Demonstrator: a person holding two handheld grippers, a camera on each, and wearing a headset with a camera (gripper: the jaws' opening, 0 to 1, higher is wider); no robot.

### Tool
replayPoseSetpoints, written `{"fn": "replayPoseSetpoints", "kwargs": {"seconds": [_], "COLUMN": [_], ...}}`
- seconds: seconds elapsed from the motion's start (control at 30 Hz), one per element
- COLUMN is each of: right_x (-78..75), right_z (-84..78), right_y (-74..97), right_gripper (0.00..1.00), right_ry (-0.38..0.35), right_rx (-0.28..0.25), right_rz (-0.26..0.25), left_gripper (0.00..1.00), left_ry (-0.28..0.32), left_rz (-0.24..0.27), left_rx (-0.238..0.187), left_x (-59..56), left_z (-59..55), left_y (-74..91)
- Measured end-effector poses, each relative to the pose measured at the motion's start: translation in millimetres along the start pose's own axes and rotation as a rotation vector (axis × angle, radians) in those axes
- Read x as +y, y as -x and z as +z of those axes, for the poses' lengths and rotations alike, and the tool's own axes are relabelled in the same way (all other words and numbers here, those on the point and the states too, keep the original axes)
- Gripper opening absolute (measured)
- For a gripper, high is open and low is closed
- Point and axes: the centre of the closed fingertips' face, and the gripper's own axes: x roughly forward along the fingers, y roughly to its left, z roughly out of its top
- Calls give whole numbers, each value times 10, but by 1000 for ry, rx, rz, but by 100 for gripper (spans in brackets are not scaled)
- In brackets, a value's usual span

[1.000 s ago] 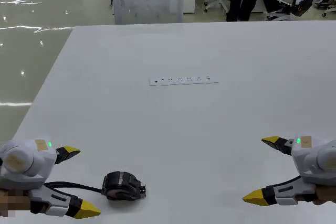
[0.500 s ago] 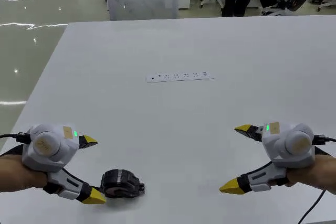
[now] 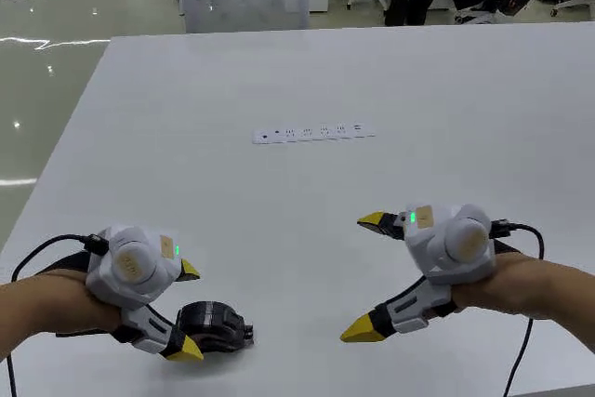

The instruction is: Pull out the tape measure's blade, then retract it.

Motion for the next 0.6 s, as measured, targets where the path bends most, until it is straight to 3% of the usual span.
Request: {"fn": "replayPoseSetpoints", "kwargs": {"seconds": [0.1,0.23,0.27,0.3,0.33,0.53,0.6], "right_x": [46,94,108,121,137,167,176], "right_z": [-5,-23,-22,-20,-15,71,82], "right_y": [-144,-305,-331,-353,-386,-530,-589], "right_gripper": [100,100,100,100,99,97,96], "right_ry": [-9,-17,-17,-15,-12,5,14], "right_rx": [4,14,16,18,24,19,19], "right_rz": [29,48,53,57,63,86,96], "left_gripper": [59,55,51,42,33,32,31], "left_ry": [20,2,-10,-30,-17,13,48], "left_rz": [-12,-14,-15,-38,-27,-16,7], "left_rx": [45,46,54,61,86,69,75], "left_x": [-4,-20,-20,-42,-29,-32,-18], "left_z": [-84,-55,-61,-75,-122,-119,-122], "left_y": [-92,-182,-195,-216,-227,-213,-214]}}
